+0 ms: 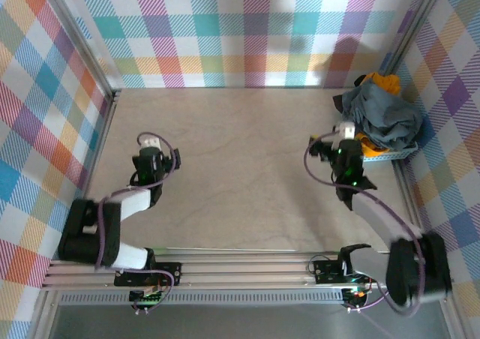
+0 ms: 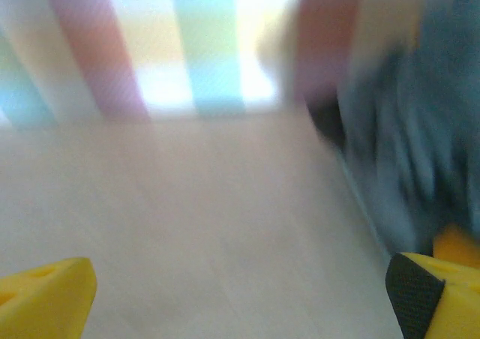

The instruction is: Fold and stack the t-shirts

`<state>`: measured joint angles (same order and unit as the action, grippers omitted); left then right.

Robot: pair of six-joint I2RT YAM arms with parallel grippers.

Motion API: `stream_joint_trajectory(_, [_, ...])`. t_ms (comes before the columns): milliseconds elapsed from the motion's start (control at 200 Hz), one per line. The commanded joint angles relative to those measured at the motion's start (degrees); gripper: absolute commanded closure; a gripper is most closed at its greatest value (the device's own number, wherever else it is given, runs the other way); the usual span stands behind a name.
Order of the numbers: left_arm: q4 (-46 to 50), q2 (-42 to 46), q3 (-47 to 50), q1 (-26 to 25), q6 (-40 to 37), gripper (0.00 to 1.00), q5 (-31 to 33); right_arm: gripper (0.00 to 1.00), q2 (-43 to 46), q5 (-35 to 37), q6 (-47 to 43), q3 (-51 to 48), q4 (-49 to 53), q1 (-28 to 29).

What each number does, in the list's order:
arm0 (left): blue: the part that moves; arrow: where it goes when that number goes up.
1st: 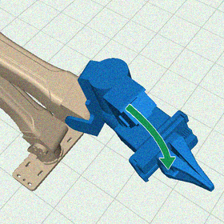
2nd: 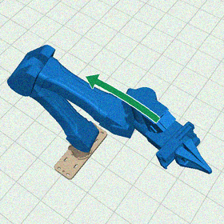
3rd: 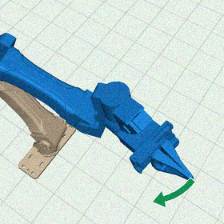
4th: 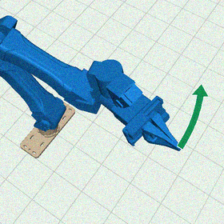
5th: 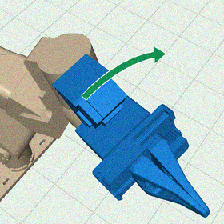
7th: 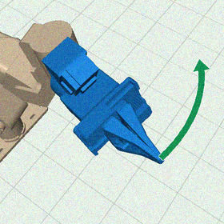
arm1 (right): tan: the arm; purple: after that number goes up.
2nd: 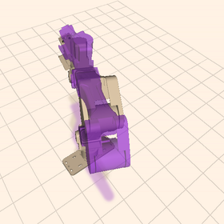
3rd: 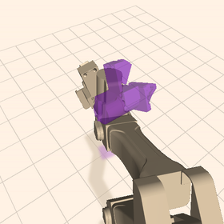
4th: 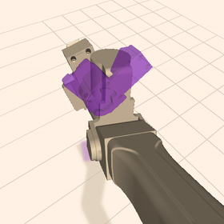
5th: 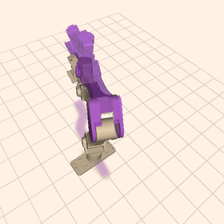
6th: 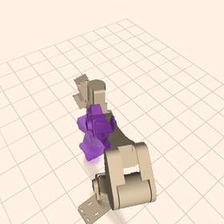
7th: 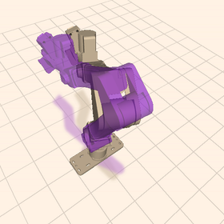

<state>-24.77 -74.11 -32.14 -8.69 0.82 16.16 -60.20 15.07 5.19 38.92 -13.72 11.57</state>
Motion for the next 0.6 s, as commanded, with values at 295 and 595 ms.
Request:
stream_joint_trajectory(295, [52.64,-0.80,-54.09,-4.36,32.91,0.00,-25.36,0.01,-8.06,1.79,28.63,29.42,33.35,-16.55])
stream_joint_trajectory(595, [50.55,-2.35,-54.44,-23.44,30.73,0.00,-24.77,0.00,-28.00,-8.30,36.71,30.87,18.08,-27.48])
